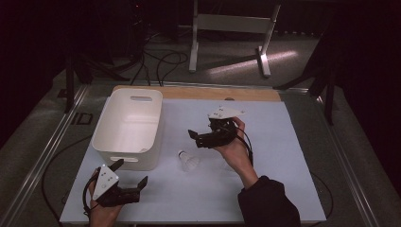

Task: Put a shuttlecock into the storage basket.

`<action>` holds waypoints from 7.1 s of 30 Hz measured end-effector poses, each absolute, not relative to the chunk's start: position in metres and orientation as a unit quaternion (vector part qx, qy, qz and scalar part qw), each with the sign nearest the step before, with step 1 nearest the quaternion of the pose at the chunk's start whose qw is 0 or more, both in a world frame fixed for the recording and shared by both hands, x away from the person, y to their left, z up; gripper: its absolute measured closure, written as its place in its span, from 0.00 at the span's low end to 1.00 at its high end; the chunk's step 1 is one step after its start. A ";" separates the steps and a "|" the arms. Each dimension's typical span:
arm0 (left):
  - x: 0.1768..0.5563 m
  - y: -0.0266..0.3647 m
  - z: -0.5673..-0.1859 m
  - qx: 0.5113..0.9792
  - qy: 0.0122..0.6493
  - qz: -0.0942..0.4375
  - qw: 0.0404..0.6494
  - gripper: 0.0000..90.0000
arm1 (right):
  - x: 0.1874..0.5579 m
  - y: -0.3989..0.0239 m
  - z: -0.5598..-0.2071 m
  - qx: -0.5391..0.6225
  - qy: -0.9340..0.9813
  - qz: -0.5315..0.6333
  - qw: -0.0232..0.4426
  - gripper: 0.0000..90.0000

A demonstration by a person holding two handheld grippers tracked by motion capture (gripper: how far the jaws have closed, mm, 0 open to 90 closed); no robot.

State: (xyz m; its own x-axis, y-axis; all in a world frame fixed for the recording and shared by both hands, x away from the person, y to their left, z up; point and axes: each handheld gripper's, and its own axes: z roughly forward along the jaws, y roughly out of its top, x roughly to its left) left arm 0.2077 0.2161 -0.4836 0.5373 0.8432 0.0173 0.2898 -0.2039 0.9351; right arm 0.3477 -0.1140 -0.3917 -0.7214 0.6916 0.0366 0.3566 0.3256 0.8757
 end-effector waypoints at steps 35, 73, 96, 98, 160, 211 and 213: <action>0.207 0.218 -0.485 0.724 0.394 0.282 0.491 0.01 | 0.341 -0.155 -0.409 0.360 0.788 0.460 0.196 0.10; 0.206 0.217 -0.484 0.724 0.394 0.282 0.491 0.01 | 0.332 -0.193 -0.433 0.401 0.794 0.393 0.232 0.11; 0.206 0.216 -0.485 0.725 0.394 0.282 0.489 0.01 | 0.339 -0.200 -0.478 0.443 0.820 0.299 0.205 0.13; 0.206 0.217 -0.485 0.724 0.395 0.282 0.490 0.01 | 0.340 -0.198 -0.482 0.441 0.825 0.289 0.203 0.13; 0.206 0.216 -0.484 0.723 0.394 0.285 0.491 0.01 | 0.301 -0.243 -0.445 0.452 0.770 0.397 0.215 1.00; 0.206 0.216 -0.485 0.724 0.395 0.284 0.490 0.01 | 0.309 -0.214 -0.416 0.449 0.746 0.438 0.223 1.00; 0.206 0.216 -0.485 0.724 0.395 0.284 0.490 0.01 | 0.310 -0.213 -0.414 0.449 0.745 0.439 0.223 1.00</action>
State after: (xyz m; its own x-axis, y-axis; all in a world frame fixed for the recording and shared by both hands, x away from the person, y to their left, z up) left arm 0.2063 0.2159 -0.4847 0.5268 0.8496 0.0247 0.2933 -0.2090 0.9329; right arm 0.3096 -0.2132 -0.4144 -0.4968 0.8657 0.0613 0.4732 0.2110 0.8553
